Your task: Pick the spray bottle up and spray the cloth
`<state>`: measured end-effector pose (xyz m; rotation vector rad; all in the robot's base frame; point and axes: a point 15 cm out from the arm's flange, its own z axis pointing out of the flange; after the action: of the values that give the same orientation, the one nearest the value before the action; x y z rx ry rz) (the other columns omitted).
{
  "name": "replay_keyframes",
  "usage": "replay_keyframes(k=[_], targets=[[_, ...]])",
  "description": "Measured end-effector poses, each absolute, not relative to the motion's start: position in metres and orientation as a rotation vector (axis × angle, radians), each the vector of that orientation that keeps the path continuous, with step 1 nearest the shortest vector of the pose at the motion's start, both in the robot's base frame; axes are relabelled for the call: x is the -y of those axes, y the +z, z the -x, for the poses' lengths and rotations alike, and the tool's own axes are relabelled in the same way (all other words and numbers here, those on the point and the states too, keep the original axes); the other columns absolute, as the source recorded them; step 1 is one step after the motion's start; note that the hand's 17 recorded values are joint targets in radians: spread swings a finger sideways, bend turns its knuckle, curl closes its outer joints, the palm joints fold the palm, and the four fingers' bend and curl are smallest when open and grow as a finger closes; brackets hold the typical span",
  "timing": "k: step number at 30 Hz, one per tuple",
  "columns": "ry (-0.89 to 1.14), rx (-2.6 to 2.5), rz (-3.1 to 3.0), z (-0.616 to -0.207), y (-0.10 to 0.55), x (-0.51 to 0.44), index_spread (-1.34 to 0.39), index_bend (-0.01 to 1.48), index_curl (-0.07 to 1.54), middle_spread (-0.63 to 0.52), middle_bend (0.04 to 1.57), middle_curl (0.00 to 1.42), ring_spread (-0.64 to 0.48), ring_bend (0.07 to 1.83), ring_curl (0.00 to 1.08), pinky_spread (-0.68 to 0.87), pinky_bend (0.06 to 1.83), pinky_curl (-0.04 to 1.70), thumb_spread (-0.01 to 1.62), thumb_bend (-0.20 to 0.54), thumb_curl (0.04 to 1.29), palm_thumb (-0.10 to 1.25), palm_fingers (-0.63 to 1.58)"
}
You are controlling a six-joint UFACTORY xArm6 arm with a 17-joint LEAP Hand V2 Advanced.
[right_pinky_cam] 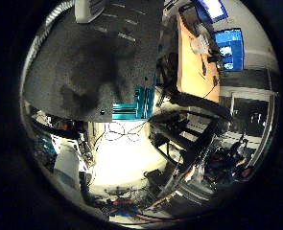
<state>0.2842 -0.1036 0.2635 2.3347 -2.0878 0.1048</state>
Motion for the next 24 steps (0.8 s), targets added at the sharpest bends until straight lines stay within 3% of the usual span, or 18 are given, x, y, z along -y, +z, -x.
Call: replay_keyframes(k=[24], targets=[[0.099, 2.418, -2.33, -0.29, 0.285, 0.133, -0.28, 0.14, 0.32, 0.04, 0.22, 0.35, 0.16, 0.23, 0.2, 0.4, 0.22, 0.31, 1.2, -0.018, 0.35, 0.75, 0.25]])
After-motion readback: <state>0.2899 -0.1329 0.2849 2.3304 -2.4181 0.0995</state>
